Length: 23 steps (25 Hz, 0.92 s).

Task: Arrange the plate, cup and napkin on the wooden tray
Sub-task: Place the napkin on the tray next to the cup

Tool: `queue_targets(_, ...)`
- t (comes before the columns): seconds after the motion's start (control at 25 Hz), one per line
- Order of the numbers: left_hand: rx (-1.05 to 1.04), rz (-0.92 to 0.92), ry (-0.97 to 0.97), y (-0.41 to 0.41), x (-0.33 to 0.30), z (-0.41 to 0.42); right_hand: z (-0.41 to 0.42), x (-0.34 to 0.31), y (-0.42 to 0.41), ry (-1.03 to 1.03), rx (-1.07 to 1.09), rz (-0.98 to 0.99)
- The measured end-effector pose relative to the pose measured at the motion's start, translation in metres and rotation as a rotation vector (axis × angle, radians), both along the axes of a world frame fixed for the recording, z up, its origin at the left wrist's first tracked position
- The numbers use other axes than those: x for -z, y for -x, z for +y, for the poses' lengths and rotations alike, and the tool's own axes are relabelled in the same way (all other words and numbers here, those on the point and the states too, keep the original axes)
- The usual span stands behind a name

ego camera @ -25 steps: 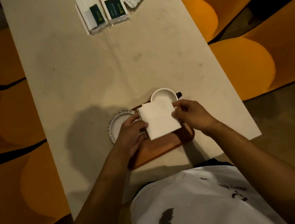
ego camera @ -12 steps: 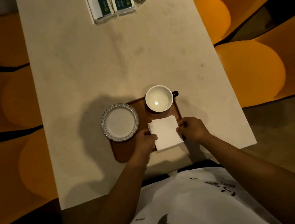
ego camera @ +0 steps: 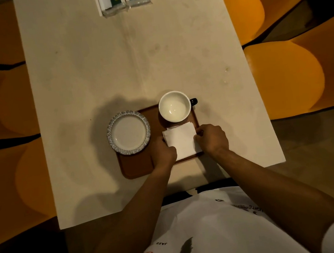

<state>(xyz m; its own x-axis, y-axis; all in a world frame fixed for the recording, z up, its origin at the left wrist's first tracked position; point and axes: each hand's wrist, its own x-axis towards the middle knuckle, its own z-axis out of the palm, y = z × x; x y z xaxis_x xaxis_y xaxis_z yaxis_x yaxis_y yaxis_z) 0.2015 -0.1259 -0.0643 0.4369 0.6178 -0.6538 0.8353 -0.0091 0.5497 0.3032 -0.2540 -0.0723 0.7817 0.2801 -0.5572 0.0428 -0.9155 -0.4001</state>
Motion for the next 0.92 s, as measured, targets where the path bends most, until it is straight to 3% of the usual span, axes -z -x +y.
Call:
queue_targets(0.12, -0.012, -0.001, -0.037, -0.001, 0.000, -0.001, 0.001, -0.004, 0.003, 0.027, -0.058, -0.064)
queue_targets(0.44, 0.011, -0.033, -0.112, 0.011, -0.002, -0.013, -0.011, -0.009, 0.016, -0.209, -0.055, -0.054)
queue_targets(0.92, 0.074, -0.036, -0.074, 0.010, 0.001, -0.010, -0.015, -0.003, 0.015, -0.157, -0.103, -0.006)
